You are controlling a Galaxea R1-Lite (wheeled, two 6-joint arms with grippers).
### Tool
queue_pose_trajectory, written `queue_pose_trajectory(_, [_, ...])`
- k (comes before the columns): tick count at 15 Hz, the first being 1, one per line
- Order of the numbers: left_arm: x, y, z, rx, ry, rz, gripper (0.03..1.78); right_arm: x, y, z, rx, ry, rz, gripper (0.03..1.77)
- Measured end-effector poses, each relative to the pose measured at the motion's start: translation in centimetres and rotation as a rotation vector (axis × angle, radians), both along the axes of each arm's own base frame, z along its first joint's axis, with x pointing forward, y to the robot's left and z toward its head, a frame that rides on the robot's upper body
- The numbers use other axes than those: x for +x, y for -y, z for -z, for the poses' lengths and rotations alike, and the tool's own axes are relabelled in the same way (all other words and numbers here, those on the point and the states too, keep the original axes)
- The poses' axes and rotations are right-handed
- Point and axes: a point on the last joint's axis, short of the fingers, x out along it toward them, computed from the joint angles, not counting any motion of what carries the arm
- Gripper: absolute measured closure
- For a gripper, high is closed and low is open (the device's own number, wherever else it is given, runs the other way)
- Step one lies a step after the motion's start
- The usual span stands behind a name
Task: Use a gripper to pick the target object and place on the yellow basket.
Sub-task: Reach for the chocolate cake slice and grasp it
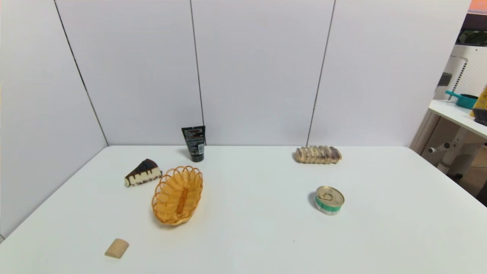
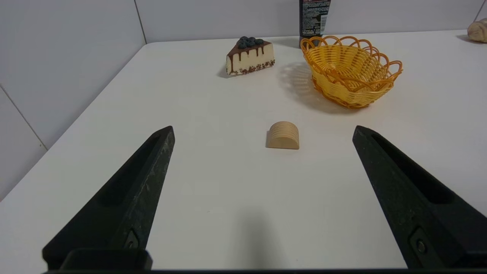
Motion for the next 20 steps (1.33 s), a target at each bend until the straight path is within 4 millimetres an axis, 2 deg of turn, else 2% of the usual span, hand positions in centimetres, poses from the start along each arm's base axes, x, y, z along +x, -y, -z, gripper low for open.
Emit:
queue_pose_trajectory(16, [0.2,0.0,-0.1,0.007,-0.026,-0.006,0.12,0.0,0.0,0.0,-0.001,0.0,0.0,0.1])
queue_pose_trajectory(18, [0.4,0.0,-1.7,0.011,-0.043,-0.005,0.12,0.0,0.0,0.0,-0.001,0.0,0.0,0.1])
queue_pose_trajectory(20, [0.8,0.0,-5.4,0.006,-0.023,-0.007,0.12,0.0,0.0,0.0,-0.001,0.0,0.0,0.1])
